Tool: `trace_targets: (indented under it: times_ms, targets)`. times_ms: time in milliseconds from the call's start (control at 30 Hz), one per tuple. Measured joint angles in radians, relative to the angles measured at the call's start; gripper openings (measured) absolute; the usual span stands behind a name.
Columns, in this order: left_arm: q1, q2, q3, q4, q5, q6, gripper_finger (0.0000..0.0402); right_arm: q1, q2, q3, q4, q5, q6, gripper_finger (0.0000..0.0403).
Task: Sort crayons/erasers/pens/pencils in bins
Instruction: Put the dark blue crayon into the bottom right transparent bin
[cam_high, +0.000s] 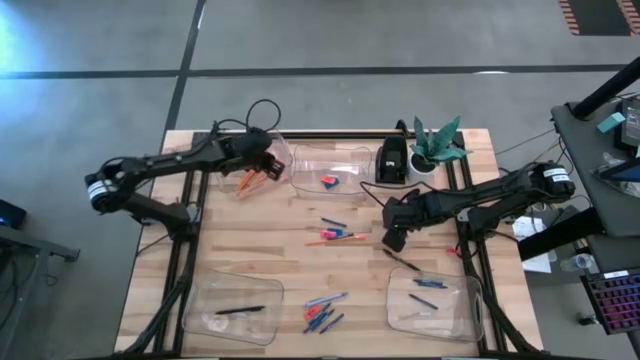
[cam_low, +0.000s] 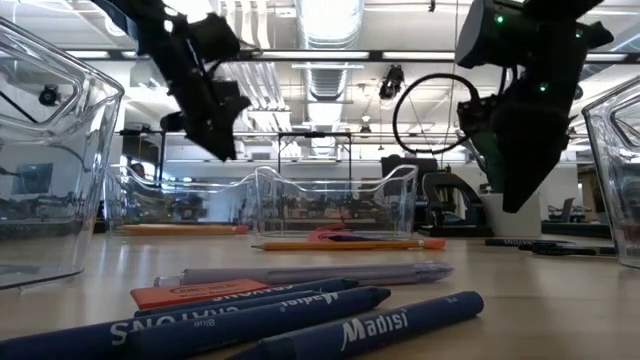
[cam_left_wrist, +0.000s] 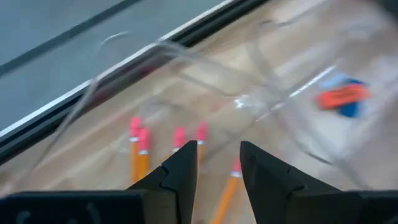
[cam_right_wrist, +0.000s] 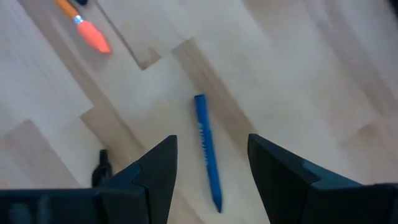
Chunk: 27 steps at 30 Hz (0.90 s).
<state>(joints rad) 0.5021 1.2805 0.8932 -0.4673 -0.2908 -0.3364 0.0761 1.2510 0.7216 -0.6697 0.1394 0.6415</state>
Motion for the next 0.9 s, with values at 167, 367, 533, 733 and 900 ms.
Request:
trace_targets:
  times_ms: [167,367,533,733,900]
  targets:
    - [-0.150,-0.055,-0.011,0.077,0.011,0.002,0.0108,0.003,0.015,-0.048,0.073,-0.037,0.006,0.0187]
    - [-0.330,-0.084,-0.015,0.217,0.009,0.010,0.0108,0.002,0.027,-0.071,0.078,-0.027,0.006,0.0187]
    - [-0.456,-0.081,-0.016,0.330,0.005,0.014,0.0108,0.002,0.027,-0.091,0.085,-0.026,0.020,0.0175]
    - [-0.581,-0.054,-0.017,0.471,0.003,0.068,0.0108,0.002,0.028,-0.114,0.120,-0.024,0.052,0.0145]
    - [-0.644,-0.043,-0.017,0.539,0.003,0.091,0.0108,0.002,0.028,-0.139,0.143,-0.024,0.057,0.0128]
